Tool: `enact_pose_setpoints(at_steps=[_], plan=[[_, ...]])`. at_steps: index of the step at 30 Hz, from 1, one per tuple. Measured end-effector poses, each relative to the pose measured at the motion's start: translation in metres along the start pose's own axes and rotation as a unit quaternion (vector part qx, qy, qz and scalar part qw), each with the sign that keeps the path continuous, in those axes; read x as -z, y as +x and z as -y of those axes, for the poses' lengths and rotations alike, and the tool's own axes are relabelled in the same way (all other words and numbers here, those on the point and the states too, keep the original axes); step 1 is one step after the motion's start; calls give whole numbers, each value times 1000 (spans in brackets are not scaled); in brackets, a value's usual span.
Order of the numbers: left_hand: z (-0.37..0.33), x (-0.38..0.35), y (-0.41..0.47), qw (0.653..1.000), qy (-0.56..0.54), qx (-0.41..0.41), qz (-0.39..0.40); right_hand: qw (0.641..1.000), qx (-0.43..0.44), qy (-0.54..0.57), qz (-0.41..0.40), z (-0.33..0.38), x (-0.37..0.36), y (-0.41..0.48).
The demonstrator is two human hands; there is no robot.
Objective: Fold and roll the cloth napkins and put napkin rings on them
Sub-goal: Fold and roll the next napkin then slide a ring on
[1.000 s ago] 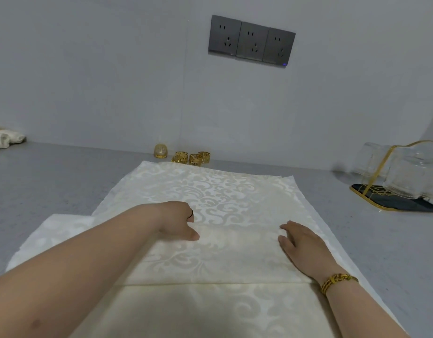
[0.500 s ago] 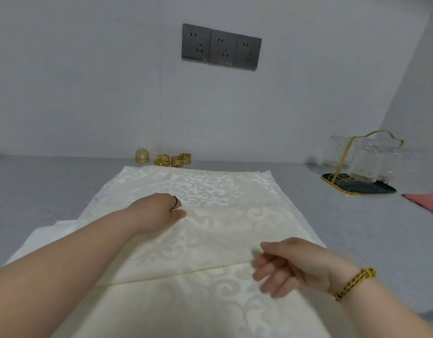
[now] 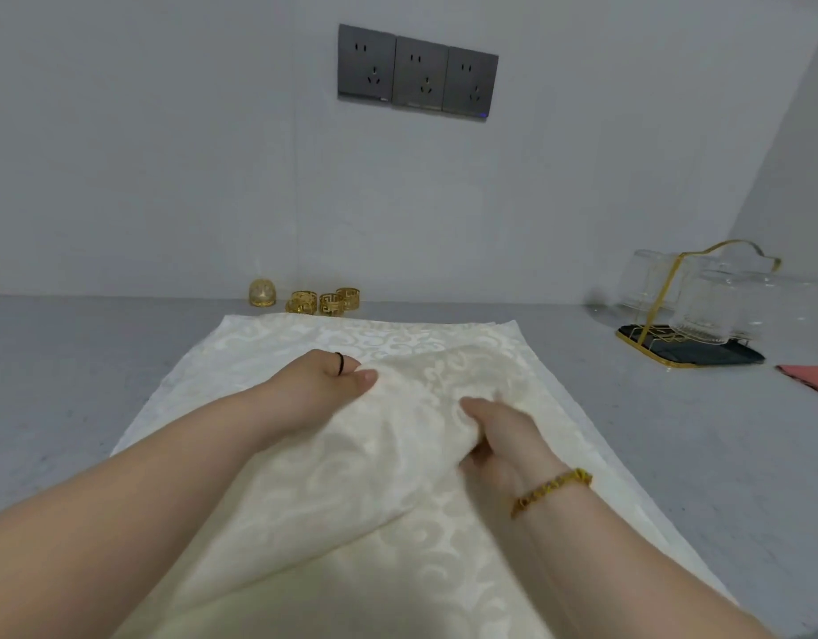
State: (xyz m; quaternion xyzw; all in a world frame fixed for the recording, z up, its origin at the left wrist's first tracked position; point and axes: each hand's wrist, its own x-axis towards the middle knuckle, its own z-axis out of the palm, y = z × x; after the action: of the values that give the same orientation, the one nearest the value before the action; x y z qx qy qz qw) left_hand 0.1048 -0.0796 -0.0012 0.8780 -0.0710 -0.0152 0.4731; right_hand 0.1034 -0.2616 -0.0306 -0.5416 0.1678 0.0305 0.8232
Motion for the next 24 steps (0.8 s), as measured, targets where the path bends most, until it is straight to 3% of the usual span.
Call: enact_pose_setpoints(at_steps=[4, 9, 11, 20, 24], plan=[[6, 4, 16, 984, -141, 105, 8, 973, 176, -135, -56, 44, -29, 52], [28, 1, 29, 976, -169, 111, 76, 950, 264, -168, 7, 79, -66, 88], [35, -6, 29, 981, -134, 114, 86, 951, 248, -185, 20, 76, -69, 100], [43, -27, 42, 989, -101, 105, -4, 941, 112, -319, -1, 21, -40, 126], [41, -22, 33, 991, -75, 103, 33, 965, 0, -256, 58, 25, -13, 96]])
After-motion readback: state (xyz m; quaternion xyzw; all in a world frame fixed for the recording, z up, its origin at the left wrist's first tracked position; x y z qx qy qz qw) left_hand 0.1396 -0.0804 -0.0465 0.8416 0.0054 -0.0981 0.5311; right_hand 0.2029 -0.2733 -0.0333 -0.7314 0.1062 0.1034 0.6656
